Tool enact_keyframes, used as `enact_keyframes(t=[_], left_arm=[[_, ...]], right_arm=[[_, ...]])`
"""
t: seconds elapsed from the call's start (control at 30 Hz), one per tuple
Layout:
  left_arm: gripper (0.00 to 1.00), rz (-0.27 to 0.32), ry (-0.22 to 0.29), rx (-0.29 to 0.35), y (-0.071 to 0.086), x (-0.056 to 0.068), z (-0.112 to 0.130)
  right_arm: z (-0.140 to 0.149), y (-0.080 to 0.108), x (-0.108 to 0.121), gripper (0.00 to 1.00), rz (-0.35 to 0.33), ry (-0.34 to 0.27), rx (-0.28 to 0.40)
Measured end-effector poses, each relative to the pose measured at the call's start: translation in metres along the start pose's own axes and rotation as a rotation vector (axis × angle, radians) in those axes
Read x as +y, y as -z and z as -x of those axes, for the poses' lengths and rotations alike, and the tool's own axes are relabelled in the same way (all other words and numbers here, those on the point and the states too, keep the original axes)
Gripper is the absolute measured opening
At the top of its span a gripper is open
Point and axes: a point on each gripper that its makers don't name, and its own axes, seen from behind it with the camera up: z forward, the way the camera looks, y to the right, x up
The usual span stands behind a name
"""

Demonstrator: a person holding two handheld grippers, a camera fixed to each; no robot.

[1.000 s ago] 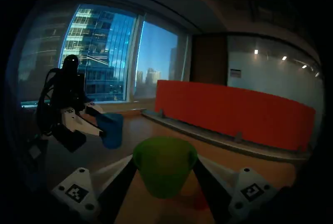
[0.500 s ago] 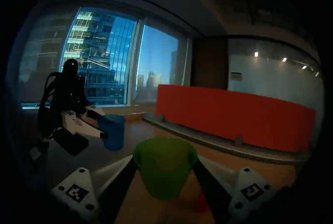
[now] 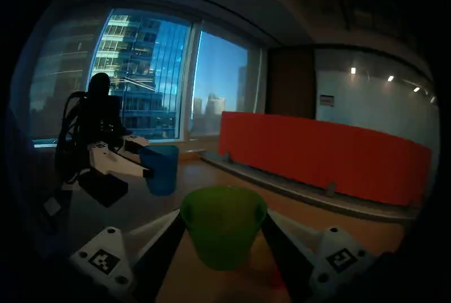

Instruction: Pour water

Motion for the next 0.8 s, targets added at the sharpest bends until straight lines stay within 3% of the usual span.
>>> enact_keyframes(t=[0.3,0.8], left_arm=[[0.83,-0.006,-0.066,0.026,0.000,0.000,-0.027],[0.82,-0.059,-0.251,0.071,0.000,-0.005,-0.081]], right_arm=[[0.002,-0.004,-0.011,0.91,-0.031,-0.017,-0.007],[0.004,-0.017,-0.030,0.91,-0.085,-0.028,-0.009]])
